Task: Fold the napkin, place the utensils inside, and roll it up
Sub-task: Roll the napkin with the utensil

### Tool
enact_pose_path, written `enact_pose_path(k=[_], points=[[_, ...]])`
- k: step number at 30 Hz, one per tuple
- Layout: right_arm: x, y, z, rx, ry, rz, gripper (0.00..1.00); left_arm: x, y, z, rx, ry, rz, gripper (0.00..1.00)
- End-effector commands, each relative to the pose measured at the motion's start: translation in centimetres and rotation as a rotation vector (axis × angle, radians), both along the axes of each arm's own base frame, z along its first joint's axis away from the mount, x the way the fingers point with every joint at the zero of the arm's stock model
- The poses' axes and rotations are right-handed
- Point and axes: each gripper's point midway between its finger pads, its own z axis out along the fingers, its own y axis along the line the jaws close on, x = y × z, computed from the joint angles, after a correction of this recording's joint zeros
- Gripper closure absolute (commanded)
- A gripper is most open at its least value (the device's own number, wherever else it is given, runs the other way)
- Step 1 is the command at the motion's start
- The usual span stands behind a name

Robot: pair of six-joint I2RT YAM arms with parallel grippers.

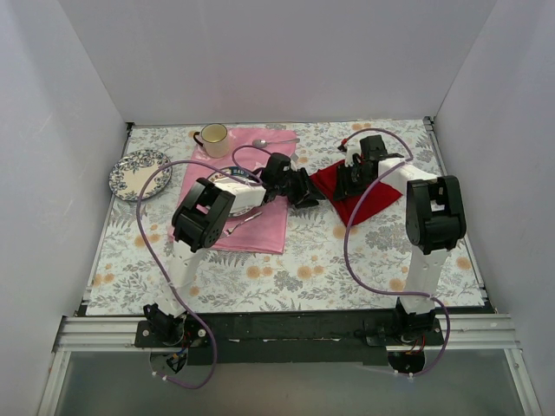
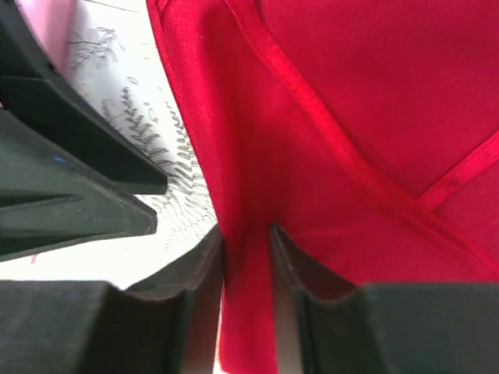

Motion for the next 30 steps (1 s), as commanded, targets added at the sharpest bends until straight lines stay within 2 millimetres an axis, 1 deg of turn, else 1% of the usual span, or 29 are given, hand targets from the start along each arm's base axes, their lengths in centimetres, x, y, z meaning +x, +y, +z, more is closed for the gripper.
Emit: enact_pose_path(k=[1, 2, 3, 5, 6, 7, 8, 9, 10, 11, 12, 13, 14, 15, 16, 17, 18, 19, 21, 22, 23, 24, 25, 27, 30], points=[[0.3, 0.0, 3.0, -0.161, -0.119, -0.009, 0.58, 0.3, 0.6, 4.8, 0.0, -0.06, 0.054, 0.61], [0.4, 0.1, 3.1, -0.221, -0.142, -0.015, 0.56, 0.3, 0.8, 5.5, 0.002, -0.061, 0.062, 0.61], [0.4, 0.2, 3.6, -0.247, -0.162, -0.02, 0.54, 0.2, 1.1, 7.0, -0.002, -0.072, 0.074, 0.59], [0.3, 0.1, 4.0, -0.338, -0.197, -0.028, 0.5, 0.2, 1.7, 8.5, -0.001, -0.081, 0.097, 0.56], [0.2, 0.3, 4.5, -0.358, -0.219, -0.027, 0.49, -0.2, 2.3, 8.5, 0.025, -0.061, 0.107, 0.55], [0.5, -0.7, 4.7, -0.445, -0.247, -0.055, 0.46, -0.1, 2.9, 10.5, 0.022, -0.094, 0.13, 0.55], [0.2, 0.1, 5.0, -0.469, -0.268, -0.041, 0.45, -0.4, 3.5, 10.3, 0.044, -0.088, 0.148, 0.54], [0.2, 0.1, 5.2, -0.494, -0.284, -0.045, 0.44, -0.7, 4.3, 10.7, 0.061, -0.083, 0.164, 0.53], [0.3, -0.3, 5.2, -0.537, -0.301, -0.054, 0.42, -0.7, 5.0, 12.2, 0.057, -0.106, 0.195, 0.53], [0.0, 0.2, 5.1, -0.563, -0.307, -0.043, 0.41, -1.1, 6.1, 11.8, 0.068, -0.086, 0.217, 0.53], [-0.1, 0.2, 4.8, -0.588, -0.312, -0.044, 0.41, -1.3, 6.8, 12.0, 0.074, -0.081, 0.233, 0.53], [0.0, -0.2, 4.7, -0.624, -0.32, -0.051, 0.39, -1.8, 7.6, 13.7, 0.057, -0.106, 0.252, 0.53], [-0.2, 0.2, 4.6, -0.639, -0.323, -0.041, 0.39, -1.5, 8.8, 13.9, 0.069, -0.11, 0.296, 0.53], [-0.1, 0.3, 4.3, -0.656, -0.324, -0.04, 0.39, -2.1, 9.9, 12.8, 0.099, -0.091, 0.323, 0.54], [0.0, 0.6, 4.3, -0.661, -0.331, -0.037, 0.42, -2.2, 10.7, 13.4, 0.1, -0.107, 0.35, 0.53], [-0.1, 1.0, 4.2, -0.665, -0.337, -0.027, 0.44, -2.1, 11.7, 14.7, 0.098, -0.142, 0.393, 0.54], [-0.1, 1.2, 3.9, -0.673, -0.336, -0.023, 0.46, -2.4, 12.7, 14.2, 0.119, -0.138, 0.41, 0.54], [-0.1, 1.4, 3.7, -0.677, -0.337, -0.019, 0.5, -2.4, 13.2, 14.2, 0.127, -0.14, 0.425, 0.54], [-0.2, 2.1, 3.3, -0.686, -0.336, -0.003, 0.54, -2.5, 14.1, 14.5, 0.134, -0.146, 0.427, 0.54], [-0.3, 2.2, 3.1, -0.692, -0.331, 0.004, 0.58, -2.7, 14.3, 14.2, 0.136, -0.137, 0.423, 0.54], [-0.2, 2.6, 3.1, -0.689, -0.334, 0.008, 0.61, -2.7, 14.6, 14.1, 0.134, -0.133, 0.424, 0.54], [-0.4, 2.8, 2.6, -0.694, -0.323, 0.019, 0.63, -2.9, 14.6, 14.3, 0.125, -0.133, 0.416, 0.55], [-0.4, 2.9, 2.3, -0.695, -0.318, 0.021, 0.65, -3.1, 14.9, 14.0, 0.131, -0.125, 0.416, 0.55], [-0.5, 3.0, 1.6, -0.705, -0.302, 0.027, 0.65, -3.2, 15.0, 14.1, 0.126, -0.126, 0.418, 0.55], [-0.5, 3.0, 1.1, -0.72, -0.297, 0.033, 0.64, -3.1, 15.2, 14.0, 0.126, -0.127, 0.417, 0.55]])
